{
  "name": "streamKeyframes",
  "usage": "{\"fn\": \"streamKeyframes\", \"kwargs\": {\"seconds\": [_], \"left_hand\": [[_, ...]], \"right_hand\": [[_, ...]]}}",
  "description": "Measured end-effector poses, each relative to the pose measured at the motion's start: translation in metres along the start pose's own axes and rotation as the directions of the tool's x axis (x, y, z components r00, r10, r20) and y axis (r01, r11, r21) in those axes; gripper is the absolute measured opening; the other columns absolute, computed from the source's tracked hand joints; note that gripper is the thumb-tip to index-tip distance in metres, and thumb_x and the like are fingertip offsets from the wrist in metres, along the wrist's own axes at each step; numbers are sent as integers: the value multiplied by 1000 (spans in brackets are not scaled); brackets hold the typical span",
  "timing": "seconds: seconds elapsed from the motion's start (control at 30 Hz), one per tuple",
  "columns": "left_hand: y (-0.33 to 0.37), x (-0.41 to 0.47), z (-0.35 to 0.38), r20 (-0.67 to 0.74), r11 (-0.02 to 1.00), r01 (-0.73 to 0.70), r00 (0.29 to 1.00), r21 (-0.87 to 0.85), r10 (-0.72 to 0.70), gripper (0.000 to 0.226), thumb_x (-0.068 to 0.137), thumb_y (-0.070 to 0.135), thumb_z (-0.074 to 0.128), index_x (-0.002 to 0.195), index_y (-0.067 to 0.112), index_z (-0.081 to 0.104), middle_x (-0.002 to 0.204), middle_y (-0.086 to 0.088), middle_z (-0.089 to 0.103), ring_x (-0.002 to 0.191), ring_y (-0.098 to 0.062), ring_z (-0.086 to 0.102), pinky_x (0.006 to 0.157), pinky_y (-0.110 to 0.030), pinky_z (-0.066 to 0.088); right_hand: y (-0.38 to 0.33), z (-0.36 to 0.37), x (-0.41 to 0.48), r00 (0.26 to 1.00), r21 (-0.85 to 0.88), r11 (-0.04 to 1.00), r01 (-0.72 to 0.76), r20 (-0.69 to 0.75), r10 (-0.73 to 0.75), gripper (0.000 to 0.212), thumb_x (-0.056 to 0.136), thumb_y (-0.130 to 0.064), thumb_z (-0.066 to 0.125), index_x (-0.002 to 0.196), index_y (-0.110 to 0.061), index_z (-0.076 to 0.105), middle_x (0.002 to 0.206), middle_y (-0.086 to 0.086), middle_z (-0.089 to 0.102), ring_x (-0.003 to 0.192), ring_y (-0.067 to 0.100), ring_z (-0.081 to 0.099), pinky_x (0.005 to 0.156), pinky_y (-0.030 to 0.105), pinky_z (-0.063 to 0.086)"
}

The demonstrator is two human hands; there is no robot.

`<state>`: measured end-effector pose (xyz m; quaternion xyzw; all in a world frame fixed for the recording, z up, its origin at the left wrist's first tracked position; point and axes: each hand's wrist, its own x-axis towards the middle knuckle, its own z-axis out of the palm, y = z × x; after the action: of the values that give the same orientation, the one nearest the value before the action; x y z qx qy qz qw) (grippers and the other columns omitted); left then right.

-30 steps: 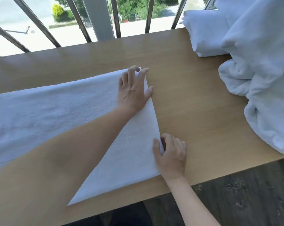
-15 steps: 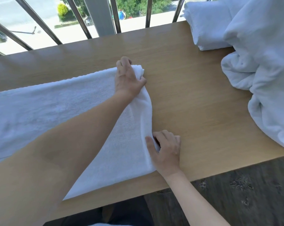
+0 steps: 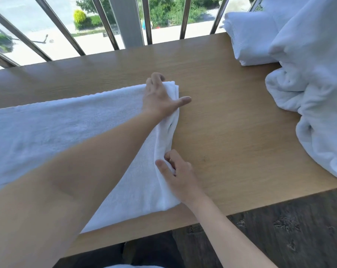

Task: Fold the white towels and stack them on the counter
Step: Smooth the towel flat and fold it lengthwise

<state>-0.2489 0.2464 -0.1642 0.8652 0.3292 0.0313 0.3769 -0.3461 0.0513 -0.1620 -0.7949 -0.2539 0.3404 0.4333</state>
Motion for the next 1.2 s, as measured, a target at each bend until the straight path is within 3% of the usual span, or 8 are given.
{"fn": "streamKeyframes", "kwargs": {"seconds": [0.2, 0.47, 0.63, 0.83, 0.93, 1.0, 1.1, 1.2], "left_hand": [[0, 2, -8, -46, 999, 35, 998, -29, -36, 39, 75, 24, 75, 103, 14, 49, 102, 2, 49, 90, -13, 46, 71, -17, 41], [-13, -5, -22, -53, 940, 130, 987, -315, -154, 25, 77, 23, 76, 98, 21, 63, 82, 15, 57, 70, 2, 54, 64, -15, 46], [-11, -8, -27, 38, 969, 97, 995, -227, -90, 54, 71, 49, 86, 104, 22, 54, 93, 15, 53, 82, 1, 51, 65, -9, 37], [-20, -8, -35, -72, 971, 116, 988, -211, -134, 38, 76, 40, 82, 100, 17, 63, 91, 12, 61, 81, -3, 55, 76, -21, 49], [-22, -14, -42, 69, 975, 95, 994, -199, -83, 74, 65, 51, 89, 119, 15, 52, 111, 7, 54, 98, -8, 51, 80, -19, 38], [-22, -16, -40, 106, 991, 62, 993, -120, -49, 80, 66, 45, 90, 125, 12, 46, 116, 4, 49, 104, -12, 47, 84, -23, 37], [-25, -19, -43, 12, 991, 46, 999, -125, -45, 50, 77, 26, 79, 116, 12, 52, 106, 5, 54, 97, -14, 52, 76, -21, 38], [-35, -22, -52, -65, 955, 85, 992, -284, -107, 19, 84, 28, 74, 99, 19, 68, 84, 14, 63, 77, -2, 58, 68, -13, 41]], "right_hand": [[-2, -1, 3, 999, -68, 997, 19, 33, -17, 30, 98, -59, 46, 82, -35, 40, 52, -14, 39, 44, 7, 35, 44, 18, 29], [-9, -6, 12, 992, -100, 994, 42, 124, -29, 33, 102, -50, 43, 75, -32, 37, 55, -10, 37, 48, 7, 34, 46, 19, 32], [-22, 7, 17, 984, -270, 952, 144, 146, -107, 29, 101, -49, 44, 77, -36, 35, 52, -8, 38, 47, 13, 39, 48, 18, 26], [-32, 17, 21, 975, -392, 898, 201, 168, -145, 28, 102, -49, 43, 83, -28, 41, 54, -8, 43, 48, 13, 42, 54, 27, 31], [-39, 25, 23, 973, -457, 864, 212, 179, -144, 32, 101, -49, 45, 80, -25, 41, 53, -7, 43, 48, 14, 44, 52, 29, 31], [-45, 33, 27, 972, -512, 831, 218, 194, -136, 35, 100, -47, 47, 76, -23, 38, 50, -7, 40, 47, 13, 40, 49, 30, 28], [-54, 42, 31, 971, -557, 802, 216, 207, -119, 40, 100, -44, 48, 70, -26, 28, 49, -7, 37, 47, 10, 36, 47, 29, 21], [-57, 42, 31, 970, -567, 797, 207, 225, -92, 38, 100, -45, 46, 72, -27, 28, 50, -8, 39, 48, 9, 37, 48, 29, 21]]}}
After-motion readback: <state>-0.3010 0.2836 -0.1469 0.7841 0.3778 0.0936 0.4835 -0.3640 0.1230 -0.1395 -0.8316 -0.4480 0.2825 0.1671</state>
